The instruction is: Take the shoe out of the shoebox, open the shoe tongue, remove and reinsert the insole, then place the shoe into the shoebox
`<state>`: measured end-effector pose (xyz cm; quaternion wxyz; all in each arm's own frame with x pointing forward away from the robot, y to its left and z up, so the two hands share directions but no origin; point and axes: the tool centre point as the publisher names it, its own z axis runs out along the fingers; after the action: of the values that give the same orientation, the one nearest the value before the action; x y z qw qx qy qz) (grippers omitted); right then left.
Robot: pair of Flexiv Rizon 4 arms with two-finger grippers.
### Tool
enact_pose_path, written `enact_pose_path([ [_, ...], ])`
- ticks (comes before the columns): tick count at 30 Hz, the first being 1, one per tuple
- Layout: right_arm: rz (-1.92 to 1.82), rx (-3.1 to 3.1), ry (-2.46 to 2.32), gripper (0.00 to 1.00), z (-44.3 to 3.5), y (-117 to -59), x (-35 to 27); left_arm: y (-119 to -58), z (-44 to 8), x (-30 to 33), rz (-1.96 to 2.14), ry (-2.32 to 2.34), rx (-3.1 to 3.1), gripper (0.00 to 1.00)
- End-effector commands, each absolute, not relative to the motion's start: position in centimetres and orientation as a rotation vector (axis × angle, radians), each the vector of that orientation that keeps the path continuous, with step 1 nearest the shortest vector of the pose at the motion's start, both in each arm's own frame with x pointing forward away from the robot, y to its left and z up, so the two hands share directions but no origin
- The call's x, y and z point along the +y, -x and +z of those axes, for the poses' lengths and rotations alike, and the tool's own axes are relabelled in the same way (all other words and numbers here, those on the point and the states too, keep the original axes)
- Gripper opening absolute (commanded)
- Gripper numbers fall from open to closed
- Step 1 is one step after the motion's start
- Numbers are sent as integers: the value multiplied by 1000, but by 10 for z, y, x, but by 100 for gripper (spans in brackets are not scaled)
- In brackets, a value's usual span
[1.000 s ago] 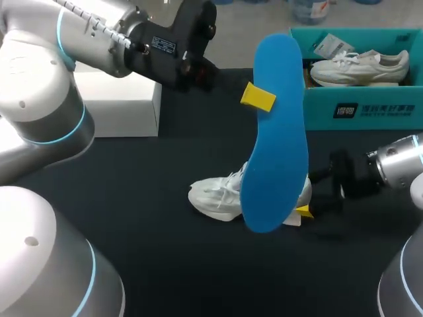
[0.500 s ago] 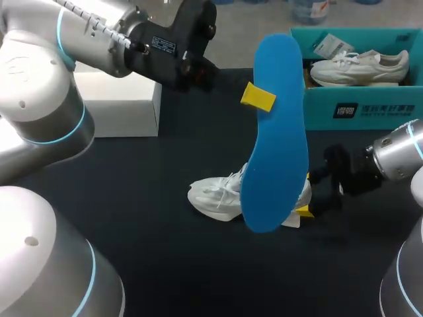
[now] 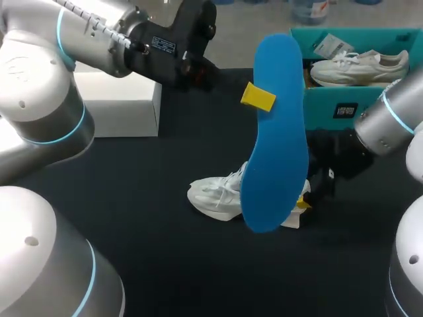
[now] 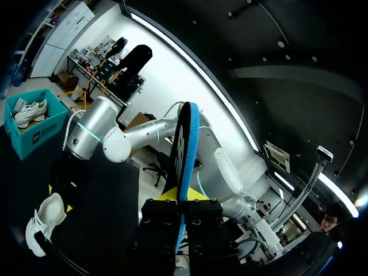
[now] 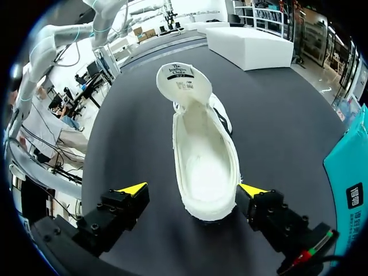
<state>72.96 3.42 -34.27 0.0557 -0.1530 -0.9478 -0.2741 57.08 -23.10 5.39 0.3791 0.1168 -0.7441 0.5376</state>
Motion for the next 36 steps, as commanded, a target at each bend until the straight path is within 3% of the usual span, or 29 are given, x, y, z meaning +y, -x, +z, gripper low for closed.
enact_pose_path([
  [1,-524,-2921,461,100,-328,-726,36,-571,54,-232,1372,-297,-1902,0],
  [9,-267,-2947,516,100,-322,-728,31,-571,54,-232,1372,-297,-1902,0],
  [36,58,-2998,438,100,-332,-740,33,-571,54,-232,1372,-297,-1902,0],
])
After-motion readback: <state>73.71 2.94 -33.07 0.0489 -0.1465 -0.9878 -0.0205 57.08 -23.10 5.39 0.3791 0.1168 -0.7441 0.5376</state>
